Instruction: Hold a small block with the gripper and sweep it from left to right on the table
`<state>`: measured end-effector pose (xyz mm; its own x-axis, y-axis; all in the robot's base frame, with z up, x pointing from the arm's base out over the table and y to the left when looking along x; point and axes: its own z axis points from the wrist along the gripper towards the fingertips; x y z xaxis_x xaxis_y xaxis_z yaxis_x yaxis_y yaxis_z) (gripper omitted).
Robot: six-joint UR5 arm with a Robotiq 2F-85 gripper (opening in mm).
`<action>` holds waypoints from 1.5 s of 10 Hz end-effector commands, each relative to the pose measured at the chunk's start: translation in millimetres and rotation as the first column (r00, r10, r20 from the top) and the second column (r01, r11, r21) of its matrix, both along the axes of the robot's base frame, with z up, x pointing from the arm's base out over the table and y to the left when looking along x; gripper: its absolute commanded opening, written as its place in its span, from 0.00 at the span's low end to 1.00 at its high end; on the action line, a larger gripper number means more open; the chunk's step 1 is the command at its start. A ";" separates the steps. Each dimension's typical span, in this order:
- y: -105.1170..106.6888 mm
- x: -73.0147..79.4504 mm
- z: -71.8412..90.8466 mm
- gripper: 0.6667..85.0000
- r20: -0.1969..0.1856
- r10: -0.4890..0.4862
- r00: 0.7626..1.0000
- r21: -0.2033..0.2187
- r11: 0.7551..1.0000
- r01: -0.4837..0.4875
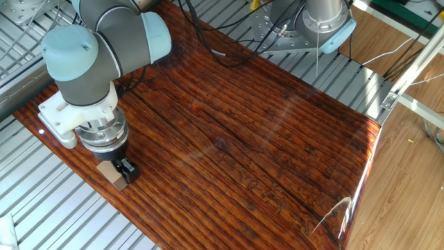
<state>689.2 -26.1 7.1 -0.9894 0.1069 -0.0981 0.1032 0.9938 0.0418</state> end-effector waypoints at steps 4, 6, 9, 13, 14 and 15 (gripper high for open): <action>9.4 2.3 -0.4 0.00 0.003 -0.022 1.000 0.016 1.000 0.022; 10.6 2.3 -0.1 0.00 0.003 -0.025 1.000 0.015 1.000 0.025; 11.3 2.7 -0.7 0.00 0.003 -0.026 1.000 0.017 1.000 0.026; 12.0 1.9 0.2 0.00 0.000 -0.028 1.000 0.017 0.999 0.028; 12.7 1.8 0.5 0.00 -0.002 -0.031 1.000 0.017 0.999 0.031; 14.1 1.8 1.1 0.00 -0.005 -0.034 0.999 0.016 0.999 0.034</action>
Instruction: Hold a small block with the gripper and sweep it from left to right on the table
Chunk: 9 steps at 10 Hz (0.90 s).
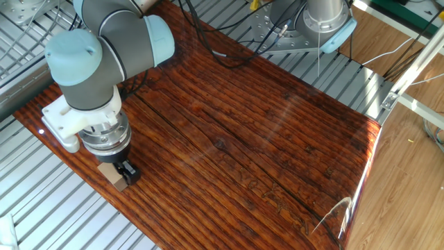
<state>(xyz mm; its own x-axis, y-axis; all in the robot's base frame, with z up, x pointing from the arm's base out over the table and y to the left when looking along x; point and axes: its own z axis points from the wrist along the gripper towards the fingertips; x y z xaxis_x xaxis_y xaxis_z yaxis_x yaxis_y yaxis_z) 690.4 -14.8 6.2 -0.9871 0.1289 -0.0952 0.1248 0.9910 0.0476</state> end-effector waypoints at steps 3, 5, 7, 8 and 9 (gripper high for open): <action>5.1 1.3 0.7 0.00 0.001 -0.017 1.000 -0.005 1.000 0.017; 4.8 1.8 0.7 0.00 0.004 -0.017 1.000 -0.011 1.000 0.017; 6.0 1.8 0.7 0.00 0.007 -0.018 1.000 -0.014 1.000 0.018; 6.3 1.4 0.7 0.00 0.007 -0.020 1.000 -0.014 1.000 0.020; 6.5 1.1 1.0 0.00 0.007 -0.020 1.000 -0.014 1.000 0.020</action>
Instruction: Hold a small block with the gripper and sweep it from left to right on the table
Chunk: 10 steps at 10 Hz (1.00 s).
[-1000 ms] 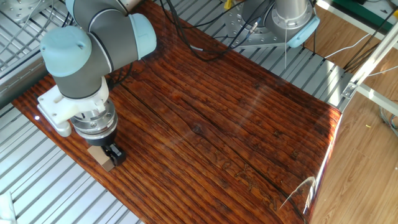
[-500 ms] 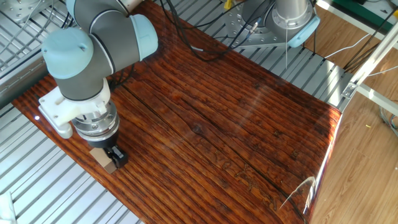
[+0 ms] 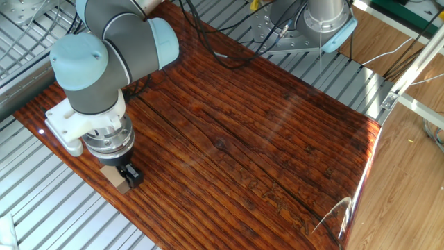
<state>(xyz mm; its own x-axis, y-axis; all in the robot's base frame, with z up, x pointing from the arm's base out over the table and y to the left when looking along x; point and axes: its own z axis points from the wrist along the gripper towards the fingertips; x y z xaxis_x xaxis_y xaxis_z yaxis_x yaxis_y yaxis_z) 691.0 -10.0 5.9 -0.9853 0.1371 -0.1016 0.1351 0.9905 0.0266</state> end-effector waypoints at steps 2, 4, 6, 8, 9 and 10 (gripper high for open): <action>3.5 0.6 1.6 0.00 0.003 -0.012 1.000 0.013 1.000 0.012; 4.8 1.2 1.8 0.00 0.003 -0.014 1.000 0.013 1.000 0.014; 8.5 1.2 1.6 0.00 0.005 -0.019 1.000 0.010 1.000 0.018; 11.0 1.7 1.2 0.00 0.005 -0.023 1.000 0.009 1.000 0.023; 12.5 2.2 0.8 0.00 0.005 -0.026 1.000 0.008 1.000 0.026; 14.2 2.4 0.6 0.00 0.005 -0.029 1.000 0.007 1.000 0.029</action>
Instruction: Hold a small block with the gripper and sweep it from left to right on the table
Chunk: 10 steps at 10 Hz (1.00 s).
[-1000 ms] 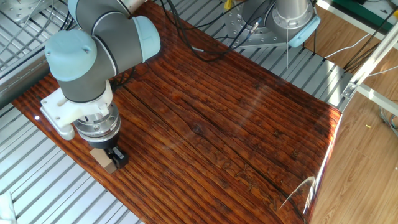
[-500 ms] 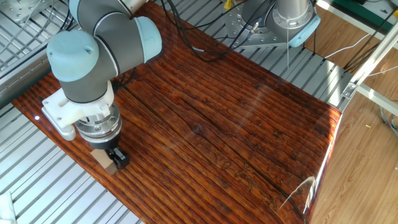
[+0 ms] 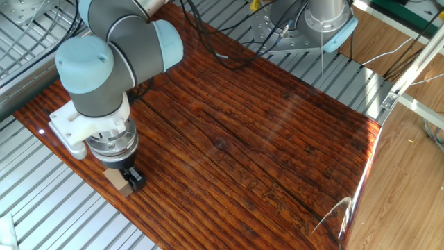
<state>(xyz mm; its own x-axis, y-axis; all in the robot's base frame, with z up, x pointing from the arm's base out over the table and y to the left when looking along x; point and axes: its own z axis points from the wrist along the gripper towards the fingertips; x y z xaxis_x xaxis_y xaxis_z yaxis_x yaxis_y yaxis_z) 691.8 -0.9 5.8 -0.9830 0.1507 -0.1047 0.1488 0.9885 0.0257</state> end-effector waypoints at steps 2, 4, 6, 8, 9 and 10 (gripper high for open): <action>6.1 1.7 0.9 0.00 0.002 -0.017 1.000 0.008 1.000 0.017; 6.4 1.2 1.6 0.00 0.001 -0.017 1.000 0.008 1.000 0.017; 7.1 1.2 2.0 0.00 0.001 -0.018 1.000 0.010 1.000 0.018; 9.3 1.5 2.2 0.00 0.001 -0.021 1.000 0.010 1.000 0.021; 10.2 1.4 2.4 0.00 -0.001 -0.021 1.000 0.010 1.000 0.021; 11.0 1.6 2.5 0.00 -0.001 -0.023 1.000 0.011 1.000 0.023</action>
<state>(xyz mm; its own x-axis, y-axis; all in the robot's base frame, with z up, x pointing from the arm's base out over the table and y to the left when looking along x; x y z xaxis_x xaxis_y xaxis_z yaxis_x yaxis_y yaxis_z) 692.4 6.9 6.8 -0.9813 0.1625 -0.1031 0.1608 0.9867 0.0251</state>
